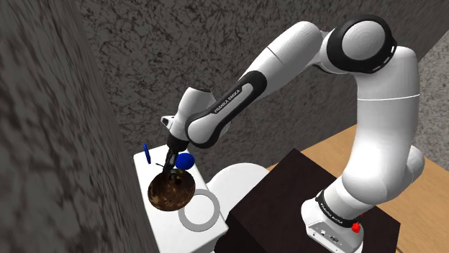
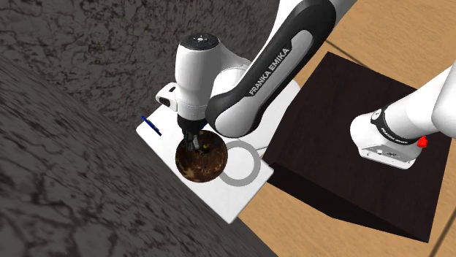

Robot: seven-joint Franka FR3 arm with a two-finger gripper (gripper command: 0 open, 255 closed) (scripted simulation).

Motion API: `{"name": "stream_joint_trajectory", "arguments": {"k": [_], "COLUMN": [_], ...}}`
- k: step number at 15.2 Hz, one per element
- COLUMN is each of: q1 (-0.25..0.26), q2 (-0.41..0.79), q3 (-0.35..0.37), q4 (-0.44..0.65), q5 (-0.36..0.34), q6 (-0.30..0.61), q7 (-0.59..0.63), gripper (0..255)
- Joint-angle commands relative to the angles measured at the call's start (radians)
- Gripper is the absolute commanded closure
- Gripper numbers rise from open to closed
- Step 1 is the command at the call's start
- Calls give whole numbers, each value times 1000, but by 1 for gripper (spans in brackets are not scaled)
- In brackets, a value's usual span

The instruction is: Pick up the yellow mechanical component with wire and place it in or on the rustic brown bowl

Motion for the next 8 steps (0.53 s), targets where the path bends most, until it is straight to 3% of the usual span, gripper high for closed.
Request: {"name": "stream_joint_trajectory", "arguments": {"k": [1, 8], "q1": [16, 68], "q2": [21, 101], "q3": [-18, -80], "q4": [3, 25], "q5": [-9, -39], "q6": [19, 78], "q7": [1, -6], "gripper": [255, 255]}}
